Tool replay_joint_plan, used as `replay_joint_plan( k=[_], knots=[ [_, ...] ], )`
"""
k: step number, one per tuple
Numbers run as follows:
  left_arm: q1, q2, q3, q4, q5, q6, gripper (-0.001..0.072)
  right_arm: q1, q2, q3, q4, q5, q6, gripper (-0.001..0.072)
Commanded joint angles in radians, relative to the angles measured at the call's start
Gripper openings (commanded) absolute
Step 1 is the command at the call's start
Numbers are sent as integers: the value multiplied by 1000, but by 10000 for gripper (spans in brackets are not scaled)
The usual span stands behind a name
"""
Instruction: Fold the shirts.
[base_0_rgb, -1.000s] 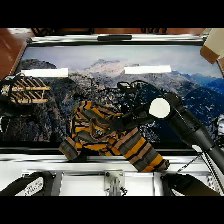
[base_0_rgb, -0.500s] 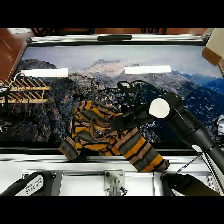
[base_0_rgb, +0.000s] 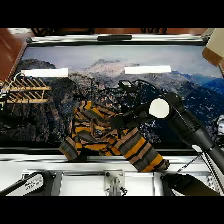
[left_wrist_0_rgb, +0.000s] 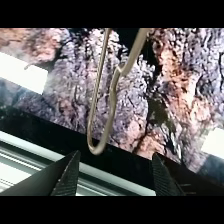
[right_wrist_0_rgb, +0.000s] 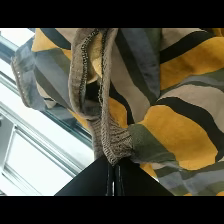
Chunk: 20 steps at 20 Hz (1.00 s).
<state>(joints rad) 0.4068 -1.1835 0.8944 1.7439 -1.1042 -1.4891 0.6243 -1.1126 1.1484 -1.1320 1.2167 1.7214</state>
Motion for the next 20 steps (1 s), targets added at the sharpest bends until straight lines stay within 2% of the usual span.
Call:
replay_joint_plan(
  k=[1,13,20],
  knots=[
    [18,-49,0,19,50,0,541,1,0,0,21,21,29,57],
    [55,-150,0,11,73,7,536,1,0,0,10,34,32,57],
    [65,-154,-11,11,106,15,501,1,0,0,9,43,33,58]
  ],
)
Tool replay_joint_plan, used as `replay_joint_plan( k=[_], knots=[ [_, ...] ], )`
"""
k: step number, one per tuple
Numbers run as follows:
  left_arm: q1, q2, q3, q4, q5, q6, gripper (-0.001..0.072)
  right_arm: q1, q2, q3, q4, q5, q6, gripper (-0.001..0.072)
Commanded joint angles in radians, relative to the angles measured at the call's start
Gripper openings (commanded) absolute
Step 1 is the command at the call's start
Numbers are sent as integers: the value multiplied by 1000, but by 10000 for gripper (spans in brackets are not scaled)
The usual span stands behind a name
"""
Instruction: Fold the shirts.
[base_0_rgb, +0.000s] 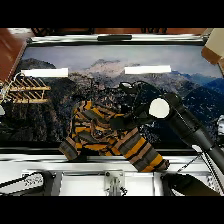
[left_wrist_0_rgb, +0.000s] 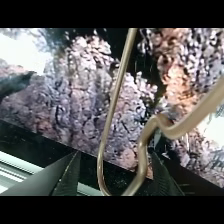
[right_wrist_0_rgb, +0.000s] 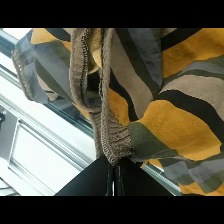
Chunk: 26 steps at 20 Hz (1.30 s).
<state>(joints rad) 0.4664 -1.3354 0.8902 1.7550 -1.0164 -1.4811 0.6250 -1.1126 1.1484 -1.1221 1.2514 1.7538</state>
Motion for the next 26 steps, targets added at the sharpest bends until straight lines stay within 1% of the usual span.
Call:
replay_joint_plan(
  k=[1,5,6,7,8,9,11,12,13,15,16,21,26],
  knots=[
    [8,-2,-13,-1,24,8,499,0,0,0,-3,16,1,57],
    [9,-2,-21,-1,45,30,460,0,0,0,-3,23,0,57],
    [9,-2,-21,-1,45,50,418,0,0,0,-3,23,0,57],
    [9,-2,-21,-1,47,71,393,0,0,0,-3,23,0,57],
    [9,-2,-23,-1,54,85,384,0,0,0,-3,23,0,57],
    [9,-2,-26,-1,61,86,379,0,0,0,-3,23,1,58],
    [9,-3,-28,-11,64,86,320,0,0,0,-2,27,4,57],
    [9,-3,-28,-11,66,87,310,0,0,0,-2,32,7,57],
    [9,-3,-28,-12,67,105,221,0,0,0,-2,38,7,57],
    [9,-3,-28,-11,67,133,147,0,0,0,-3,53,7,58],
    [9,-5,-28,-12,71,135,63,0,0,0,-3,56,7,57],
    [9,-1,-27,-12,68,157,52,0,0,0,-11,55,7,57],
    [8,86,-27,-12,78,156,51,0,0,0,-13,55,5,57]
  ],
)
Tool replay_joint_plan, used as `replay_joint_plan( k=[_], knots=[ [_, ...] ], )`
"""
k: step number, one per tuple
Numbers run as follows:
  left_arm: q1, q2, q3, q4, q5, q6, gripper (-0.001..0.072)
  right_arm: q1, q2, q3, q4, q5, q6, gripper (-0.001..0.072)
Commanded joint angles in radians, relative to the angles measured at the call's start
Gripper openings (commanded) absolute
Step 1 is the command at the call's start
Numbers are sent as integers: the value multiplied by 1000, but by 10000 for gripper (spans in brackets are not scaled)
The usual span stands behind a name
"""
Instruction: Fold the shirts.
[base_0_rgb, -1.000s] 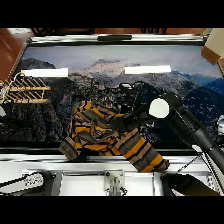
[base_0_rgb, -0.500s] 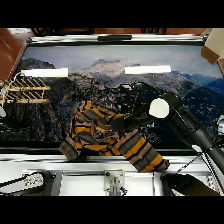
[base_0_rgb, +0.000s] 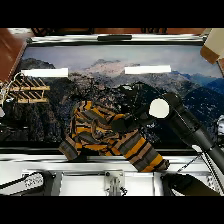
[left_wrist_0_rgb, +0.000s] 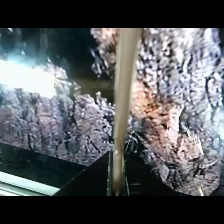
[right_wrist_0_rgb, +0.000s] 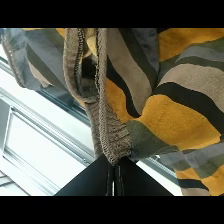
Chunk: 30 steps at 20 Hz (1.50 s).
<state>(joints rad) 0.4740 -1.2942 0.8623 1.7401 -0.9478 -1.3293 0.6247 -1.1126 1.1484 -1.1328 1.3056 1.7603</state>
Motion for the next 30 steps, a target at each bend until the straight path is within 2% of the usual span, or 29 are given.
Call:
replay_joint_plan(
  k=[1,5,8,10,13,15,17,19,24,30],
  knots=[
    [0,76,1,0,10,3,51,0,0,0,-3,0,-10,58],
    [-2,222,1,-143,24,1,51,0,0,2,-77,-6,-21,57],
    [-47,378,1,-209,-29,2,51,0,5,2,-109,-7,-17,57],
    [-121,504,1,-266,-117,-33,51,0,5,8,-132,-11,-14,57],
    [-305,650,0,-368,-212,-86,51,0,5,33,-266,-38,51,57],
    [-465,688,0,-368,-332,-68,51,0,5,52,-386,-40,115,57],
    [-620,669,0,-350,-579,-27,50,0,5,58,-492,-32,169,57],
    [-770,655,0,-281,-732,-21,49,0,5,58,-564,-21,192,57],
    [-1073,655,0,-129,-772,-10,47,0,5,58,-650,2,193,57],
    [-1269,655,-13,-84,-783,-29,46,0,5,58,-736,39,192,57]
  ],
)
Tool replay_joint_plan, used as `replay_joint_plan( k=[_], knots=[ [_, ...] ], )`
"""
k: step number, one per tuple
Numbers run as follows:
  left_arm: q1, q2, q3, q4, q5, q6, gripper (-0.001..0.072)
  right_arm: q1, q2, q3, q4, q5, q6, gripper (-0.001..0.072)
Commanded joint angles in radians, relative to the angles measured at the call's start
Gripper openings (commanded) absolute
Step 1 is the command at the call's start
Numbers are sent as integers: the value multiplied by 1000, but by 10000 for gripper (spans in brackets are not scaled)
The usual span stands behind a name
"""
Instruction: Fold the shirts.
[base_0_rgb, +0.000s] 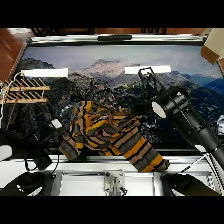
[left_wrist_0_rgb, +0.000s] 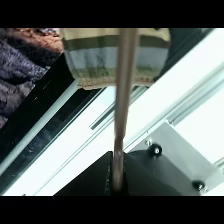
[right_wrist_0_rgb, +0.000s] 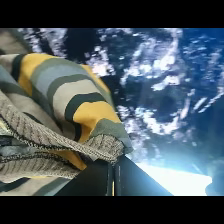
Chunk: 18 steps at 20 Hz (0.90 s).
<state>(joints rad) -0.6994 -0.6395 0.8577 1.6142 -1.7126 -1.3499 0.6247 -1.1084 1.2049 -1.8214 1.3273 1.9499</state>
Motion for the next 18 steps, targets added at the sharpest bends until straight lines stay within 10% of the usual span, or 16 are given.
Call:
replay_joint_plan(
  k=[1,18],
  knots=[
    [-119,1,-14,60,-13,-25,46,0,1,1,-46,17,3,57],
    [-217,-5,-100,111,180,-103,46,0,18,3,-12,29,3,57]
  ],
)
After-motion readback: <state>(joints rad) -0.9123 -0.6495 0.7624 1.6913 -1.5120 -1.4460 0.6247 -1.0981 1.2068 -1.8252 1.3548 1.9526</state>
